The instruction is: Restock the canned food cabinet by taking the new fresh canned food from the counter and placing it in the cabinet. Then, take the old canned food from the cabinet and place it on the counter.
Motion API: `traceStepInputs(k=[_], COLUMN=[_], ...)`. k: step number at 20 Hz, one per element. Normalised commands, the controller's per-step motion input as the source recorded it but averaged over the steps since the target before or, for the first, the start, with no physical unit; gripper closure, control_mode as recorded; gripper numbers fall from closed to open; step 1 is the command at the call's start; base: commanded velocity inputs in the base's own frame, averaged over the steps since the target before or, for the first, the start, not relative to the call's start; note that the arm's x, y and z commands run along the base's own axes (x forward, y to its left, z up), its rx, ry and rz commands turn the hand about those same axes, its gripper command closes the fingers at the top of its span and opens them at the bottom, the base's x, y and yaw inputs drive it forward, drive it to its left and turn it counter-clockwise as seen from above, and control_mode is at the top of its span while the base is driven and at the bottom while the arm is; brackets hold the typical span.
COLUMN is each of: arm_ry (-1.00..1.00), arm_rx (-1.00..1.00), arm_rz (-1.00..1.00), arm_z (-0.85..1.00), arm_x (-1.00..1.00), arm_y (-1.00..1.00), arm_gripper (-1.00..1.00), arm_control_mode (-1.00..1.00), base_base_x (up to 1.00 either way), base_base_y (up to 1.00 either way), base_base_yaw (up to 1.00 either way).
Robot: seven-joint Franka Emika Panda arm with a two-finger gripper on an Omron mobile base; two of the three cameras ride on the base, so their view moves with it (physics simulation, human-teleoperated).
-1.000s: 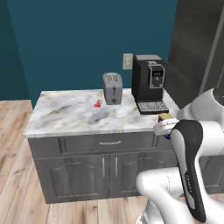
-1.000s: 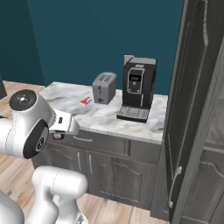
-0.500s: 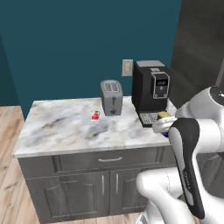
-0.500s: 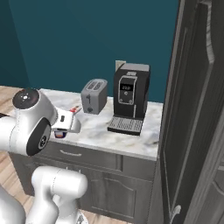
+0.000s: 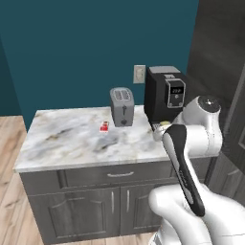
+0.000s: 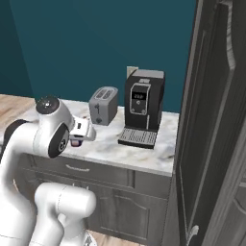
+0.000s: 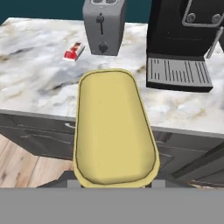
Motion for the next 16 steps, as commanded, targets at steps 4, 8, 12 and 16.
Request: traceStepInputs(k=[4, 8, 12, 16], arm_ry=[0.00, 0.05, 0.06, 0.08], arm_rx=[-0.02, 0.00, 0.00, 0.00], arm_rz=[0.00, 0.00, 0.00, 0.00], arm_z=[-0.69, -0.52, -0.34, -0.13], arm_x=[0.79, 0.80, 0.77, 0.57], arm_y=[0.08, 0.03, 0.00, 0.00], arm_gripper=[1.00, 1.00, 1.00, 1.00], arm_control_mode=[-1.00, -1.00, -1.00, -1.00], base_base_x=[0.00, 0.00, 0.00, 0.00], base_base_y=[0.00, 0.00, 0.00, 0.00], base_base_yaw=[0.00, 0.00, 0.00, 0.00])
